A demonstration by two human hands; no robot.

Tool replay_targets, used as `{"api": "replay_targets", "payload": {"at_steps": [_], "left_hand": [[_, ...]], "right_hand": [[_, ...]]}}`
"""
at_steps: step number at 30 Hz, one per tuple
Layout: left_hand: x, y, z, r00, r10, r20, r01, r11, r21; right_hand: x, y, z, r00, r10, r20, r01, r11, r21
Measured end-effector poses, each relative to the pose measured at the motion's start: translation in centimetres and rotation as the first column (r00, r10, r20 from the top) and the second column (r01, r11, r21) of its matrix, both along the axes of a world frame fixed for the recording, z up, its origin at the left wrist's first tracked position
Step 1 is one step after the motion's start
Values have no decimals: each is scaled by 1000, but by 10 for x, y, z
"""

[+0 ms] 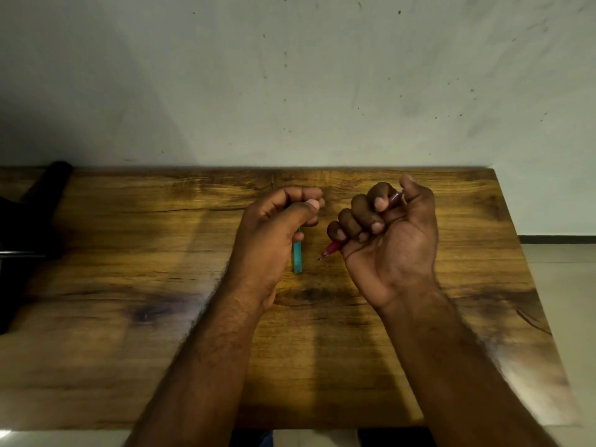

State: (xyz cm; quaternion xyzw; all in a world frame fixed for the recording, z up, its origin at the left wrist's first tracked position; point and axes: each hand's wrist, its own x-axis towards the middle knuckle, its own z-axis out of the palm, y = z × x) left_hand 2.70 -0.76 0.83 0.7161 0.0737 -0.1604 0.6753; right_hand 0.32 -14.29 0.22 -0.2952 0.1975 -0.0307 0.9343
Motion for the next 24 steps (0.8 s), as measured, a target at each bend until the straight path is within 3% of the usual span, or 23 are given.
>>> {"api": "replay_targets", "payload": {"at_steps": [24], "left_hand": [[1,0,0,1000,6,10,-6,1000,6]], "right_hand": [[1,-9,-5,988,-146,-50,151,982,113]]}}
